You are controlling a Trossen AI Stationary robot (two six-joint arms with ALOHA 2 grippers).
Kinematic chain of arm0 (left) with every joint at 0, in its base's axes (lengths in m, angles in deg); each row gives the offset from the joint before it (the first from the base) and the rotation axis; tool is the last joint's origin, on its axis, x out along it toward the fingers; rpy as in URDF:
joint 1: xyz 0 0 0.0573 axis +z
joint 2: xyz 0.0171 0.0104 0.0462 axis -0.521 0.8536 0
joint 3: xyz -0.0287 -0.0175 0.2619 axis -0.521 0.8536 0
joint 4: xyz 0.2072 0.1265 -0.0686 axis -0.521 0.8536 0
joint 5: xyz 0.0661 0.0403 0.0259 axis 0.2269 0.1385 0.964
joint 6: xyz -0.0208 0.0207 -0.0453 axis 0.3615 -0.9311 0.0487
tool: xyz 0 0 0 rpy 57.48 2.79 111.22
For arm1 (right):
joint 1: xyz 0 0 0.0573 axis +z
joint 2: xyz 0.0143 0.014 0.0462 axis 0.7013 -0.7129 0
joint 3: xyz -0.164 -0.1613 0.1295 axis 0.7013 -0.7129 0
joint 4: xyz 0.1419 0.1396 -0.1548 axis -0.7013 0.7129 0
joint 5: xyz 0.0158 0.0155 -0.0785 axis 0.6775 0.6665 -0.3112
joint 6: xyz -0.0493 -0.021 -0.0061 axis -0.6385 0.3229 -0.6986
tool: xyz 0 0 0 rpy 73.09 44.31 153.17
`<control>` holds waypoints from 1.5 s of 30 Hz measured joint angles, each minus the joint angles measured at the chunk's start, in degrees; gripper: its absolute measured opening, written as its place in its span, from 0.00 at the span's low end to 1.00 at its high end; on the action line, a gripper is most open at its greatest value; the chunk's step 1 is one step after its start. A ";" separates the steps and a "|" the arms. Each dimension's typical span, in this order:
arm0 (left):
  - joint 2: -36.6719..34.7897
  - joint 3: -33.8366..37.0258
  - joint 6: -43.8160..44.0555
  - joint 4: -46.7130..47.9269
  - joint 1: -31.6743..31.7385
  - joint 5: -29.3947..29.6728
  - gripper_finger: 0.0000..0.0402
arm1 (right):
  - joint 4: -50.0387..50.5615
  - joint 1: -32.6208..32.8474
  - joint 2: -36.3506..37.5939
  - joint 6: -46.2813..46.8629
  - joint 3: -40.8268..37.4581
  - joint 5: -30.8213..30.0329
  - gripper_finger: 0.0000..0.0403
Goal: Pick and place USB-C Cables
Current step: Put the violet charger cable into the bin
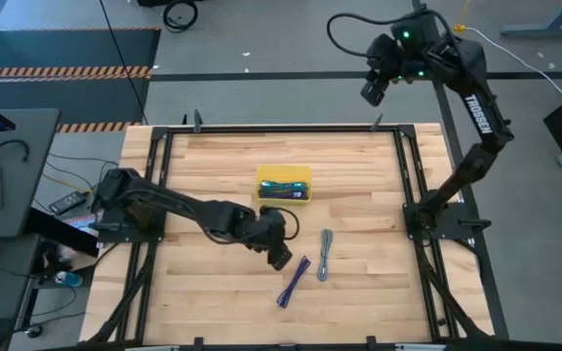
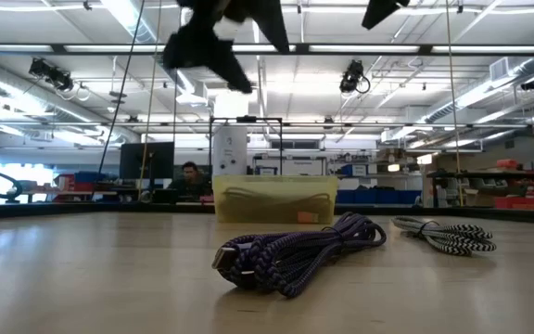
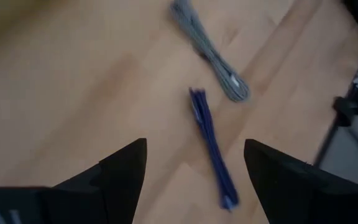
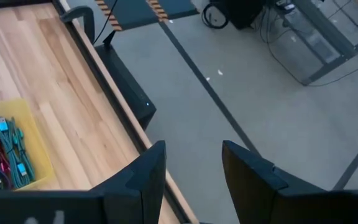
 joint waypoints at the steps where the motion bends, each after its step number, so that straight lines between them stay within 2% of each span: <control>1: 0.00 1.86 1.68 -2.08 -0.02 -1.77 0.69 | 0.00 0.00 0.24 -0.04 0.00 0.00 0.40; 4: 0.00 7.16 5.47 -8.66 -0.42 -5.83 0.69 | 0.00 0.00 0.59 -1.12 0.00 0.00 0.40; 13: 0.00 18.74 8.03 -29.30 0.20 -6.54 0.69 | -0.28 0.00 0.19 -2.58 -0.04 0.33 0.40; 20: 0.22 19.02 6.14 -30.50 0.57 -11.55 0.69 | -0.45 0.00 0.19 -2.57 -0.04 0.83 0.40; 29: 2.28 19.01 5.78 -32.08 -0.45 -11.11 0.69 | -0.48 0.00 0.19 -2.56 -0.04 0.94 0.40; 34: 6.69 13.27 1.91 -32.05 -0.28 -16.09 0.65 | -0.50 0.00 0.17 -2.55 -0.04 1.16 0.40; 40: 11.42 2.43 -7.07 -21.13 0.42 -17.11 0.55 | -0.53 0.00 0.17 -2.55 -0.04 2.42 0.40; 45: 15.72 -3.30 -8.94 -15.42 0.38 -18.05 0.53 | 0.17 0.00 0.17 -2.54 -0.04 3.99 0.40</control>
